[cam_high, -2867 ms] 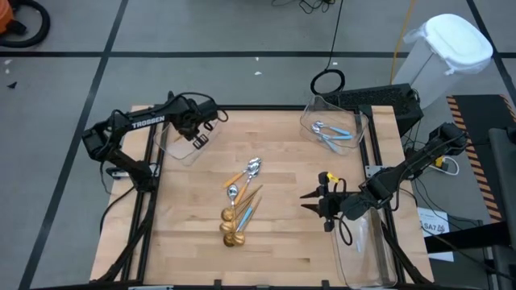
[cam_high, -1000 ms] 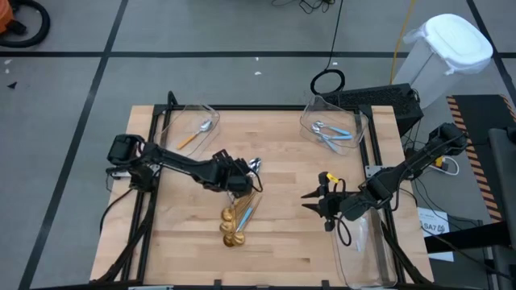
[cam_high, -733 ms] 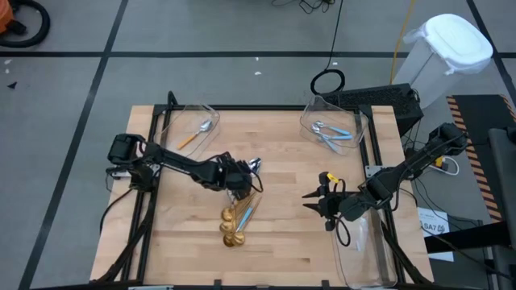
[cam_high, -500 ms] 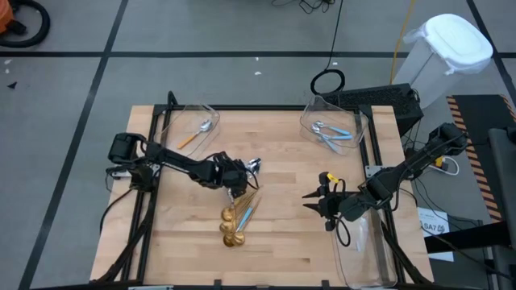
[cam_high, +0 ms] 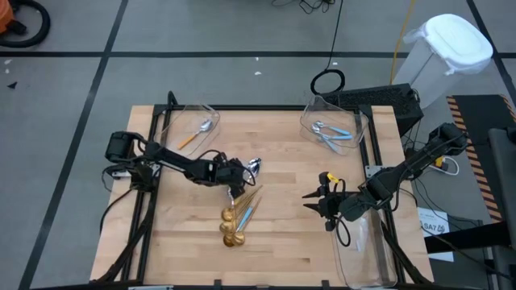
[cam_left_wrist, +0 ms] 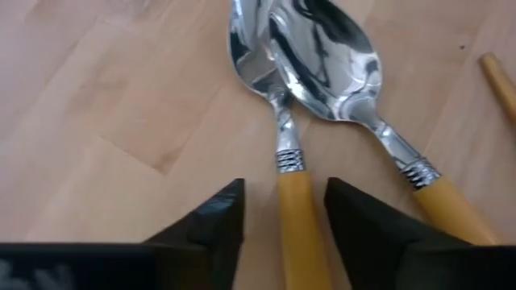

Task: Sort silverware by color (type)
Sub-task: Put the yellow spoon into the top left transparent bin

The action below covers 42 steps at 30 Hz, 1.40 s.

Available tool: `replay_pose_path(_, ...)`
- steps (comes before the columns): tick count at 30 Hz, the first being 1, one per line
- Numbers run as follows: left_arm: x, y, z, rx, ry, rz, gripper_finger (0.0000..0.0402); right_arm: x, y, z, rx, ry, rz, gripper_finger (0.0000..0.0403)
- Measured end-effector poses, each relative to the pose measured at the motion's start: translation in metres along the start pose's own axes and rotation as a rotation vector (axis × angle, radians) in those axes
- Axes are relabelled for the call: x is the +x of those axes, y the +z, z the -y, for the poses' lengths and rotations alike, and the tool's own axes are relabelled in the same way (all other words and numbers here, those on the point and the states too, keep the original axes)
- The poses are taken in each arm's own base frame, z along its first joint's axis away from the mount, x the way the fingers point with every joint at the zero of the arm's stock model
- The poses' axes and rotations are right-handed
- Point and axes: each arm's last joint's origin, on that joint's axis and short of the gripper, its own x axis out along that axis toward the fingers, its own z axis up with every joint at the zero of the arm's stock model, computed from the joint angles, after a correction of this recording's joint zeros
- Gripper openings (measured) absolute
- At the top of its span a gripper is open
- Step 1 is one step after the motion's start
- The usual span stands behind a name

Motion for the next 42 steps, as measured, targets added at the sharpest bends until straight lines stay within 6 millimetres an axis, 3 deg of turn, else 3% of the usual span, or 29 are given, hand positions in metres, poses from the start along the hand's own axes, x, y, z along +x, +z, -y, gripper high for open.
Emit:
replay_pose_path(8, 0.0, 0.0, 0.0, -0.021, 0.004, 0.008, 0.0037, 0.0, 0.0, 0.0, 0.002, -0.001, 0.004, 0.0114)
replay_pose_path(19, -0.004, 0.015, 0.003, -0.028, 0.021, 0.052, 0.0037, 0.0, 0.0, 0.0, 0.002, -0.001, 0.004, 0.0114)
replay_pose_path(24, -0.016, 0.027, 0.002, -0.029, 0.01, 0.084, 0.0037, 0.0, 0.0, 0.0, 0.002, 0.0, 0.004, 0.0114)
replay_pose_path(35, -0.056, 0.04, -0.01, -0.01, 0.001, 0.14, 0.0037, 0.0, 0.0, 0.0, 0.002, -0.001, 0.004, 0.0114)
replay_pose_path(42, -0.093, 0.045, -0.023, -0.037, -0.008, 0.2, 0.0037, 0.0, 0.0, 0.0, -0.001, 0.0, 0.001, 0.0114)
